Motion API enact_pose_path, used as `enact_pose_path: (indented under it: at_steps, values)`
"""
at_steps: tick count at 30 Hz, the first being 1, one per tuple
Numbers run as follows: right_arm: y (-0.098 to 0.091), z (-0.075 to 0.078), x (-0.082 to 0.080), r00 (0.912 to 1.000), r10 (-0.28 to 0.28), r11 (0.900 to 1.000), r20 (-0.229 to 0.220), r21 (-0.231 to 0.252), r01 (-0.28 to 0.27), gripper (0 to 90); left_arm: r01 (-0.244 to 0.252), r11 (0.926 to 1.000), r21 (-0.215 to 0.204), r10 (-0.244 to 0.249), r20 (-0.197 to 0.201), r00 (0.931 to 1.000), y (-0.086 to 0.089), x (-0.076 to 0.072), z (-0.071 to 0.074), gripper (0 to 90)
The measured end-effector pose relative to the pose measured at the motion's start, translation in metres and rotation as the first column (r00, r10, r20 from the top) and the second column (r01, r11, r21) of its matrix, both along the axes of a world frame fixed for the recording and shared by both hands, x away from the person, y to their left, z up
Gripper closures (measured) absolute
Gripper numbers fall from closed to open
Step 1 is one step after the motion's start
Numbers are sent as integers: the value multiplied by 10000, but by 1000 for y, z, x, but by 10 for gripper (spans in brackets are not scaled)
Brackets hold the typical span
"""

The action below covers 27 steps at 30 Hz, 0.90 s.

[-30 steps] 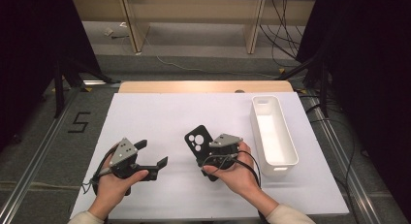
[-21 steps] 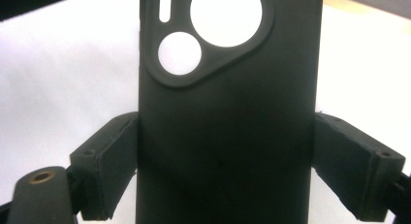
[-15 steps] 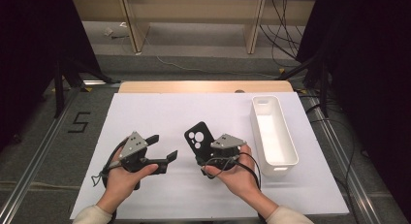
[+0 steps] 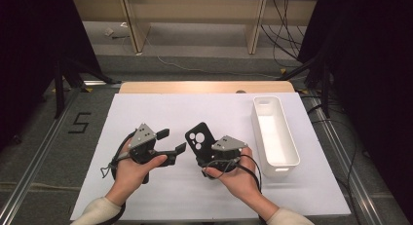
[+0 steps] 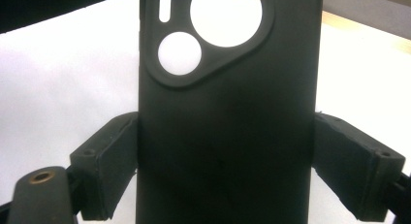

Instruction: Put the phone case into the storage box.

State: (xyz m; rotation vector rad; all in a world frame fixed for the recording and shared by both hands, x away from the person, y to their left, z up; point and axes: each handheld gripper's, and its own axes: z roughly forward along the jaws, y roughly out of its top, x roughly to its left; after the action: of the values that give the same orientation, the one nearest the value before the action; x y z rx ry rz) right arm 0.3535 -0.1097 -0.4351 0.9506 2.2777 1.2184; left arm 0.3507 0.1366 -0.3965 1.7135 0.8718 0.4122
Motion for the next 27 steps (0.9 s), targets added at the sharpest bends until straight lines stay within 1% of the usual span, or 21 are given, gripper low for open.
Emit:
enact_pose_path:
  at_steps: [4, 5, 6, 10, 12, 14, 15, 16, 19, 20, 21, 22, 23, 24, 25, 27]
  values:
    - [2, -1, -1, 9999, 51, 10000, 105, -21, -51, 151, -15, 10000, -27, 14, -259, 9997, -9, 8, 5, 314]
    - [3, -1, -2, 9999, 55, 10000, 101, -36, -55, 151, -15, 10000, -27, 14, -259, 9997, -9, 8, 5, 341]
    - [3, -1, -2, 9999, 44, 10000, 117, -36, -43, 151, -40, 9999, -118, 35, -461, 9989, -14, 14, 7, 361]
    - [4, -3, -3, 9999, 94, 9999, 142, -90, -93, 151, -39, 10000, -87, 31, -903, 9959, -25, 23, 10, 422]
    - [4, -3, -3, 9998, 82, 9999, 185, -64, -81, 151, -33, 10000, 3, 33, -1189, 9929, -30, 27, 9, 442]
    - [4, -3, -3, 9997, 118, 9999, 233, -104, -115, 151, 33, 10000, -9, -34, -1433, 9897, -34, 30, 8, 457]
    - [4, -3, -3, 9997, 118, 9999, 233, -104, -115, 151, 33, 10000, -9, -34, -1433, 9897, -34, 30, 8, 472]
    - [5, -3, -4, 9993, 125, 9998, 347, -134, -121, 151, 91, 10000, -26, -94, -1619, 9868, -37, 32, 7, 479]
    - [5, -2, -4, 9990, 138, 9998, 417, -118, -133, 151, 170, 9995, -266, -217, -1903, 9815, -39, 34, 5, 524]
    - [5, -2, -4, 9989, 144, 9998, 454, -136, -138, 151, 123, 9992, -370, -195, -2011, 9794, -39, 34, 4, 536]
    - [5, -2, -4, 9989, 144, 9998, 454, -136, -138, 151, 123, 9992, -370, -195, -2011, 9794, -39, 34, 4, 552]
    - [5, -2, -4, 9986, 151, 9998, 510, -140, -144, 151, 151, 9989, -433, -239, -2114, 9771, -38, 35, 3, 552]
    - [5, -1, -4, 9983, 148, 9998, 566, -166, -139, 151, 163, 9982, -575, -289, -2264, 9736, -37, 36, 3, 587]
    - [5, -1, -4, 9983, 143, 9998, 573, -157, -135, 151, 162, 9978, -645, -309, -2334, 9719, -37, 36, 2, 604]
    - [6, -1, -5, 9981, 138, 9998, 593, -148, -130, 151, 156, 9970, -763, -334, -2383, 9706, -37, 36, 2, 625]
    - [6, -1, -5, 9980, 153, 9997, 614, -196, -142, 150, 168, 9967, -795, -355, -2393, 9703, -36, 36, 2, 665]
